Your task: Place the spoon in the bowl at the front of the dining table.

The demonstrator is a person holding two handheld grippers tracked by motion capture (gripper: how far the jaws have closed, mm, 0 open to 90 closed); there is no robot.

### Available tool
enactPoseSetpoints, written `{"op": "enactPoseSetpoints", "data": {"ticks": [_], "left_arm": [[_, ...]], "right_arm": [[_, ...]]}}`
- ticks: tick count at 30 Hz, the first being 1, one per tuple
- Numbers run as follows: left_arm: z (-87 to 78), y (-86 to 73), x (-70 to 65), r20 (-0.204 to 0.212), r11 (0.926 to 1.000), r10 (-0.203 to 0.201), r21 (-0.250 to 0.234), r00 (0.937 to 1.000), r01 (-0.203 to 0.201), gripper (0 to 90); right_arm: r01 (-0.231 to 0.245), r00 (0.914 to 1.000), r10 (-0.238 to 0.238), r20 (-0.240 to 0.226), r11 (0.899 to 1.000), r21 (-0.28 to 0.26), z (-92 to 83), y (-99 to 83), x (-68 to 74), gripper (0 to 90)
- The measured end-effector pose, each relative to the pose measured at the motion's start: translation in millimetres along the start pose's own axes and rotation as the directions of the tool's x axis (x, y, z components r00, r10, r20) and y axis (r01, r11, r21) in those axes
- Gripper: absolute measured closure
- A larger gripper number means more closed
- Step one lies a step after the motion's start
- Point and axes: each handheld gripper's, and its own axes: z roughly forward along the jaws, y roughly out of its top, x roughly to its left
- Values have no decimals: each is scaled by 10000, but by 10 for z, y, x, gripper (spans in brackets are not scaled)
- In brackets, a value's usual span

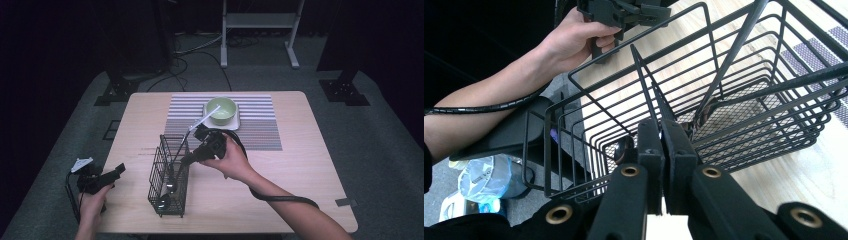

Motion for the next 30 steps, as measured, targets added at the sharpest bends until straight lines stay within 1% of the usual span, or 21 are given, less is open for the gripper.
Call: {"op": "enactPoseSetpoints", "data": {"ticks": [5,12,15,23,25,30], "left_arm": [[-1,0,-2,-2,10000,2,-3,10000,-2,13],[2,0,-5,-4,10000,-8,12,10000,8,13],[2,-1,-5,-4,10000,-5,14,10000,5,13],[1,-1,-2,-1,10000,-16,-2,10000,16,13],[1,-1,-3,-6,10000,-12,-8,10000,12,13],[-4,2,-2,-17,10000,-35,-26,10000,34,12]], "right_arm": [[0,10000,0,-28,10000,-93,-9,2,8,888],[27,10000,-28,-44,9995,-320,-80,23,47,891],[-14,9999,6,-165,9989,-475,-120,38,51,891],[-49,9998,36,-173,9972,-748,-250,73,64,892],[-160,9997,143,-216,9966,-810,-288,78,67,892],[-233,9994,208,-273,9952,-946,-366,82,61,892]]}}
